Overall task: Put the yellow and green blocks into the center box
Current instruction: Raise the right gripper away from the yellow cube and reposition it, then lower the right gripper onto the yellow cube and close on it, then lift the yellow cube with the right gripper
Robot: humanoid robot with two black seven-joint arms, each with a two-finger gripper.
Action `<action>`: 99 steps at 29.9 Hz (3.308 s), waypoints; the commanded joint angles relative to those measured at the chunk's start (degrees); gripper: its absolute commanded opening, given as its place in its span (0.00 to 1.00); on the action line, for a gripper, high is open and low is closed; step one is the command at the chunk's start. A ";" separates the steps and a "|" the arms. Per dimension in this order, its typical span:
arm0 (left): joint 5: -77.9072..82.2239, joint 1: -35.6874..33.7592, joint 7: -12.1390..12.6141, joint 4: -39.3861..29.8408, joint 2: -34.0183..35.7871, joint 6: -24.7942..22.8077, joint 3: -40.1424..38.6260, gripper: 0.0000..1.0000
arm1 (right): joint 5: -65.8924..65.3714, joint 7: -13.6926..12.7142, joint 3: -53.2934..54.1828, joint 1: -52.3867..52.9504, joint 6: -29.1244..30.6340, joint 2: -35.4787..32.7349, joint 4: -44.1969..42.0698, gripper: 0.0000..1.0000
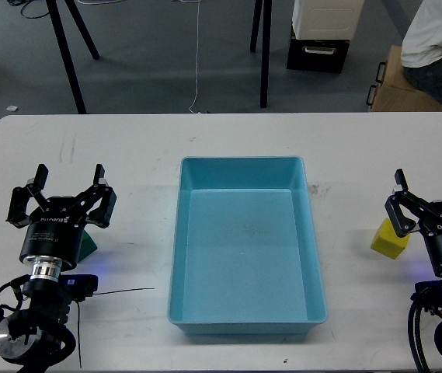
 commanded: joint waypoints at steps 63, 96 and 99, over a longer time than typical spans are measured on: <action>0.18 -0.86 0.00 0.85 -2.02 1.10 0.70 1.00 | -124.43 28.85 -98.61 77.90 4.94 -52.83 -20.31 0.97; 0.26 -0.33 0.00 0.85 -2.02 1.28 0.61 1.00 | -130.32 28.85 -104.32 78.43 4.94 -42.10 -25.77 0.87; 0.18 -0.33 0.00 0.85 -2.02 1.28 0.61 1.00 | -130.41 28.85 -104.94 78.52 4.94 -42.10 -25.77 0.82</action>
